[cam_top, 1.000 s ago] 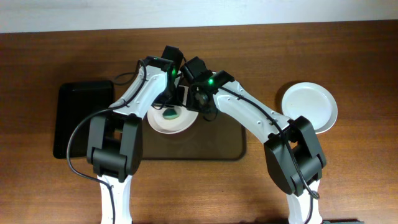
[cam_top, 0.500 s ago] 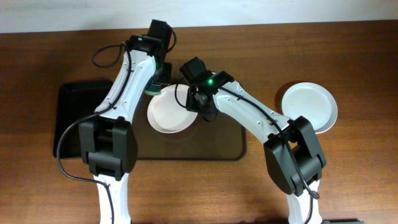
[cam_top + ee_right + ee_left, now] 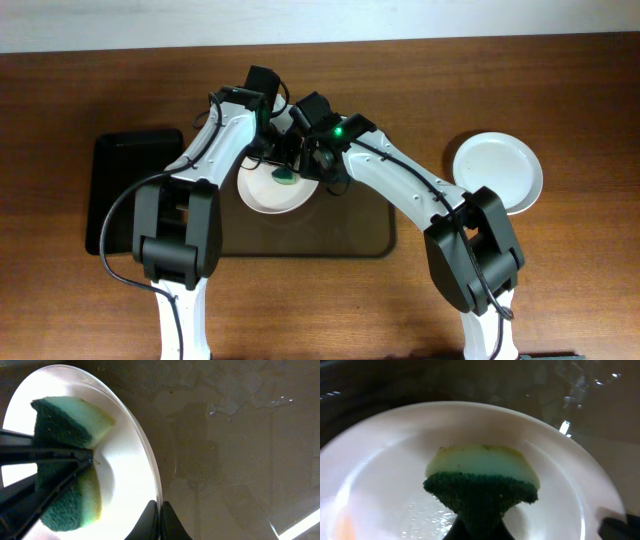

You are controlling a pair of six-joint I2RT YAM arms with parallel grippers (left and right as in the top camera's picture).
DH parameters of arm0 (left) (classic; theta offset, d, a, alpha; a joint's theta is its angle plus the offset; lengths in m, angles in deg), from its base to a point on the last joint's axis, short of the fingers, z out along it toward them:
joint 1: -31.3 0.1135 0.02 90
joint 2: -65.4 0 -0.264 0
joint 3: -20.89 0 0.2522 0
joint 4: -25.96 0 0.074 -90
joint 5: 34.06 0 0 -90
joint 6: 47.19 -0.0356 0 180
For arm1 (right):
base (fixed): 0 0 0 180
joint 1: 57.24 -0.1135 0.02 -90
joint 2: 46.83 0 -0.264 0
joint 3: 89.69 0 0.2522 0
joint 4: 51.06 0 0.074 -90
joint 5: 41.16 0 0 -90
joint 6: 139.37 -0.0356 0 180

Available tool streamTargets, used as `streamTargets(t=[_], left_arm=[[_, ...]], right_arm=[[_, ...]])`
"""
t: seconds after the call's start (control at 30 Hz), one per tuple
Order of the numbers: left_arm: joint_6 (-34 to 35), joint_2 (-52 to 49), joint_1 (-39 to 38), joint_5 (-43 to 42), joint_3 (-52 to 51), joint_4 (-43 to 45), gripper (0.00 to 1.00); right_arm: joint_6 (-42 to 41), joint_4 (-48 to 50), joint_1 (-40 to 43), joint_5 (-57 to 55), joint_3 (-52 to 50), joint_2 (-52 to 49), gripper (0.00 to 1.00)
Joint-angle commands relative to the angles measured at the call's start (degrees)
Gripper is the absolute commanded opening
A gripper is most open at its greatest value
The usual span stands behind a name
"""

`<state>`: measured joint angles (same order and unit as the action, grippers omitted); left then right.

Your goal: Clean dirty plates on tray and stack at the side

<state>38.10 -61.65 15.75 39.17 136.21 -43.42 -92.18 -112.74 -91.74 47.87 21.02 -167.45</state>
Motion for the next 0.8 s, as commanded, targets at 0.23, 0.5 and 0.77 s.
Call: streamTargets(t=[0.23,0.5,0.77], left_arm=[[6.7,-3.8,4.6,14.0,-0.4,-10.0,0.00],[14.3,-3.8,3.8,39.8,5.2,-16.0,0.00],[15.8,-3.8,4.4,38.7,22.0,-18.8,0.01]], right_arm=[[0.5,-0.6,-0.2,-0.3,0.3,0.5,0.04],[0.5,-0.5,-0.2,-0.3,0.3,0.5,0.04],[1.6,-2.3,0.7,-1.4,0.3,0.6,0.04]])
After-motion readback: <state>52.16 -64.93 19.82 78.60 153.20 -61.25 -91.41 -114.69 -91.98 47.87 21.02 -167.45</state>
